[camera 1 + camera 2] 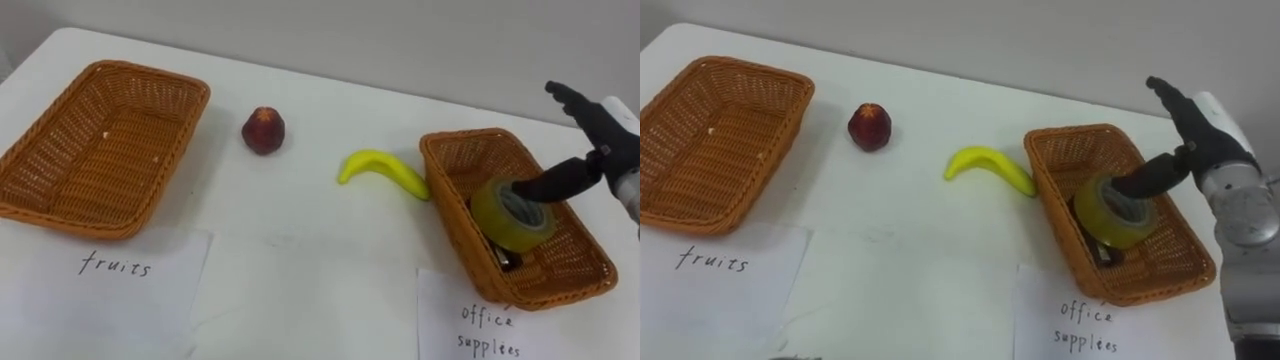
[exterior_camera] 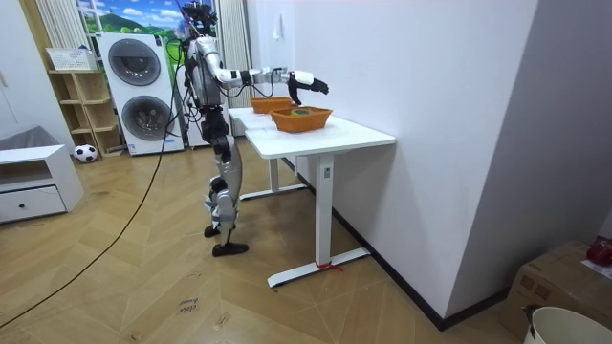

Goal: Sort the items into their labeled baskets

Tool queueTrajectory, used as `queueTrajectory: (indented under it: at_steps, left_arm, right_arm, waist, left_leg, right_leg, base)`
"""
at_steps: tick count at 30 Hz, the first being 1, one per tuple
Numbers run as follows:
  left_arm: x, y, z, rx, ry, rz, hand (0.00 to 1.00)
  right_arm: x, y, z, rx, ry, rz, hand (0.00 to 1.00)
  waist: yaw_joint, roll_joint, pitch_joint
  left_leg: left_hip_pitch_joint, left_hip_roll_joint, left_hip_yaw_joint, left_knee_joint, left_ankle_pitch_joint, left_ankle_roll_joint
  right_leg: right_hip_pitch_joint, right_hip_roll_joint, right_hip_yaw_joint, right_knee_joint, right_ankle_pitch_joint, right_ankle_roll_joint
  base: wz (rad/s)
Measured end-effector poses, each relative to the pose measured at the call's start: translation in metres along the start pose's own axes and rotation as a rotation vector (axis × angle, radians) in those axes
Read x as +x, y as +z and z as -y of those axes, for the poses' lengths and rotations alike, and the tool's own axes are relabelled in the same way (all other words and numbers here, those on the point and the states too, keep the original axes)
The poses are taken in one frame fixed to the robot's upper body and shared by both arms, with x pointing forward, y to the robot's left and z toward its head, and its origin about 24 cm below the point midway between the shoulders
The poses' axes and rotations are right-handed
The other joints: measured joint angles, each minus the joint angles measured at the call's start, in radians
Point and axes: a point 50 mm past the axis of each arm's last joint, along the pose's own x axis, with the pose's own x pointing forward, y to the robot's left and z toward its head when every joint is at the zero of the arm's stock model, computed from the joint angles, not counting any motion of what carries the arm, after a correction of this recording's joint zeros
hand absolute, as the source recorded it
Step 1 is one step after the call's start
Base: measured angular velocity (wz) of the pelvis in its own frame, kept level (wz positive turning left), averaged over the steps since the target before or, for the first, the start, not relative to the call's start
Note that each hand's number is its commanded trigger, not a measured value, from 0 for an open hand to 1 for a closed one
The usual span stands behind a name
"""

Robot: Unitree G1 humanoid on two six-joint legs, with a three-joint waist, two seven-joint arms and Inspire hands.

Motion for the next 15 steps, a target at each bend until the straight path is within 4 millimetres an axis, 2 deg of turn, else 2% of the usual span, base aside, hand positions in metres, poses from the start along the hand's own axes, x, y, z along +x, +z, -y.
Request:
queueTrajectory:
  at_steps: [3, 6, 9, 11, 12, 13, 15]
  left_arm:
    - [0.0, 0.002, 0.0, -0.001, 0.001, 0.005, 0.0]
    - [0.001, 0.002, 0.0, -0.001, 0.001, 0.005, 0.0]
    - [0.001, 0.002, 0.0, 0.0, -0.001, 0.007, 0.0]
    - [0.001, 0.004, 0.0, 0.001, -0.002, 0.014, 0.0]
    - [0.001, 0.005, 0.0, 0.002, -0.003, 0.017, 0.0]
    - [0.001, 0.006, 0.001, 0.005, -0.006, 0.021, 0.0]
    - [0.0, 0.006, 0.002, 0.012, -0.014, 0.023, 0.0]
  right_arm:
    - [0.009, 0.02, 0.012, 0.008, -0.04, 0.065, 0.0]
    - [0.011, 0.028, 0.016, 0.014, -0.054, 0.091, 0.0]
    - [0.011, 0.031, 0.015, 0.029, -0.043, 0.111, 0.0]
    - [0.012, 0.034, 0.009, 0.017, -0.021, 0.121, 0.0]
    - [0.012, 0.035, 0.008, 0.017, -0.016, 0.122, 0.0]
    - [0.012, 0.036, 0.008, 0.016, -0.013, 0.126, 0.0]
    - [0.013, 0.037, 0.008, 0.023, -0.012, 0.131, 0.0]
  waist:
    - [-0.001, -0.002, -0.0006]
    - [0.002, -0.006, -0.0023]
    - [0.019, -0.008, -0.002]
    - [0.024, -0.005, -0.0005]
    - [0.027, 0.0, 0.0033]
    - [0.034, -0.002, 0.0022]
    - [0.051, 0.005, 0.0076]
  left_leg:
    - [-0.001, 0.0, 0.0, 0.0, 0.0, 0.0]
    - [-0.001, 0.0, -0.003, 0.0, 0.0, 0.0]
    - [-0.002, 0.0, -0.009, 0.001, 0.0, 0.0]
    - [-0.002, 0.0, -0.013, 0.001, 0.0, 0.0]
    - [-0.002, 0.0, -0.014, 0.001, 0.0, 0.0]
    - [-0.002, 0.0, -0.016, 0.001, 0.0, 0.0]
    - [-0.004, 0.0, -0.018, 0.001, 0.0, 0.0]
  right_leg:
    - [0.0, 0.0, -0.003, 0.0, 0.0, 0.0]
    - [0.001, 0.0, -0.006, 0.0, 0.0, 0.0]
    - [0.004, -0.001, -0.012, -0.001, 0.0, 0.0]
    - [0.006, -0.001, -0.015, -0.001, 0.0, 0.0]
    - [0.006, -0.001, -0.015, -0.001, 0.0, 0.0]
    - [0.006, -0.001, -0.016, -0.001, 0.0, 0.0]
    - [0.005, -0.003, -0.029, -0.001, 0.0, 0.0]
  base:
    - [0.0]
    - [0.02]
    - [0.05]
    - [0.04]
    - [0.05]
    - [0.0]
    - [0.02]
